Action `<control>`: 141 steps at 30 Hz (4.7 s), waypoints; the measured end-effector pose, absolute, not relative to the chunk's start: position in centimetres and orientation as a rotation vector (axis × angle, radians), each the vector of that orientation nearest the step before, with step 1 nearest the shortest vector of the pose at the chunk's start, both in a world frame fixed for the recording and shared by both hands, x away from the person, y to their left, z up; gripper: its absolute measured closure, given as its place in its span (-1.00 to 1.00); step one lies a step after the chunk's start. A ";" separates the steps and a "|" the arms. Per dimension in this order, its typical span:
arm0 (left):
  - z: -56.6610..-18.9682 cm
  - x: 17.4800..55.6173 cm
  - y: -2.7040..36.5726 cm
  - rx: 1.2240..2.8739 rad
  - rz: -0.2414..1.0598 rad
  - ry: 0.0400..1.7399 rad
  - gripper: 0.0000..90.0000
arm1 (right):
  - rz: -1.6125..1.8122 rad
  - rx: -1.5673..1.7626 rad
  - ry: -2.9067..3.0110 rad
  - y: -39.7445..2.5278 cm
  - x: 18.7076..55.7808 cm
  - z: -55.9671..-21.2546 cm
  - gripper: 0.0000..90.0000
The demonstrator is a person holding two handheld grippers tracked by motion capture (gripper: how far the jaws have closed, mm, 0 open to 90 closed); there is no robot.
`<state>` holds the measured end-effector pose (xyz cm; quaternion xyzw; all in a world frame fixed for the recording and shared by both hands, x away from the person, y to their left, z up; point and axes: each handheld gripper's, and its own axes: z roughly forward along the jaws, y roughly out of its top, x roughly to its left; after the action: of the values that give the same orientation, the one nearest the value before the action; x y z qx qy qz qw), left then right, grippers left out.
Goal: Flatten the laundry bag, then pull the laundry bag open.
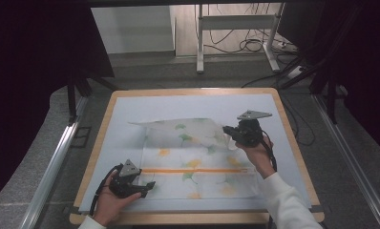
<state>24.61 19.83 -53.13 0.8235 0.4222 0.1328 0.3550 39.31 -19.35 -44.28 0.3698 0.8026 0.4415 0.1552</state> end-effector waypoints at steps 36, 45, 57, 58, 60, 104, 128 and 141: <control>-53.2 24.7 19.9 2.133 0.338 1.091 -0.40 | 1.335 1.423 2.119 -24.5 47.1 -48.5 0.96; -53.1 24.6 20.1 2.130 0.340 1.089 -0.40 | 1.324 1.437 2.044 -24.8 48.0 -48.2 0.04; -53.0 24.6 20.0 2.130 0.339 1.088 -0.40 | 1.353 1.401 1.983 -26.7 46.0 -45.1 -0.11; -53.0 24.6 20.0 2.132 0.339 1.086 -0.40 | 1.347 1.398 1.992 -26.7 45.8 -45.1 -0.11; -53.0 24.6 20.0 2.140 0.340 1.079 -0.40 | 1.324 1.386 2.029 -26.5 45.2 -45.2 -0.10; -52.8 26.2 17.9 2.181 0.329 0.992 -0.40 | 0.990 1.190 2.498 -26.1 28.3 -49.9 -0.23; -50.9 27.1 12.7 2.168 0.280 0.898 -0.40 | 1.046 1.140 2.518 -26.5 27.7 -50.0 0.98; -50.0 28.6 6.3 2.192 0.193 0.816 -0.37 | 0.995 1.158 2.510 -27.1 28.3 -50.6 0.98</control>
<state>28.64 6.32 -50.02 0.8612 0.3207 0.0756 0.3870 28.33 -27.08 -50.56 0.3921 0.8499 0.3370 0.1018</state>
